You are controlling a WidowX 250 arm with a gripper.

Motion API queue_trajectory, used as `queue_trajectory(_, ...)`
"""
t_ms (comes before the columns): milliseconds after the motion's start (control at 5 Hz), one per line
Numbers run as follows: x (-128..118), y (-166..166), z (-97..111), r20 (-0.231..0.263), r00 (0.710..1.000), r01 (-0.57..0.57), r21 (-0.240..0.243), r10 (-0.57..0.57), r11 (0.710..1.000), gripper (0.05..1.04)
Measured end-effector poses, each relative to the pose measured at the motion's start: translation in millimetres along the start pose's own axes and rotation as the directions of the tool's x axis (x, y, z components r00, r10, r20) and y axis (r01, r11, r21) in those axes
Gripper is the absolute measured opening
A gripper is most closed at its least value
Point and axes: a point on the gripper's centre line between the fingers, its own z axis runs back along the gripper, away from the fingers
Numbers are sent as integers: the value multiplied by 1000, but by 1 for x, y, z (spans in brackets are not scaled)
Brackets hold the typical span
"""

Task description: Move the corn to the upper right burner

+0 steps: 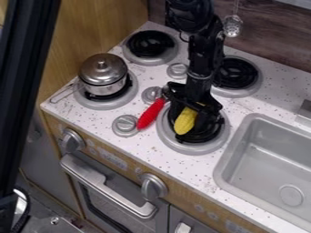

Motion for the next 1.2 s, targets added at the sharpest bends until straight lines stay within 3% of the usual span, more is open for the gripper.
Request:
queue_trajectory(200,-2,5,-2,23,1000,13,20,-13,1000,622)
queue_trajectory(400,-5,8,1,97,995,32,38,-35,999,622)
queue_trajectory(600,8,9,8,194,980,27,51,-37,998,622)
queue_trajectory(800,39,7,31,291,955,34,65,-52,997,622)
queue_trajectory(1200,81,9,28,316,947,35,58,-52,998,621)
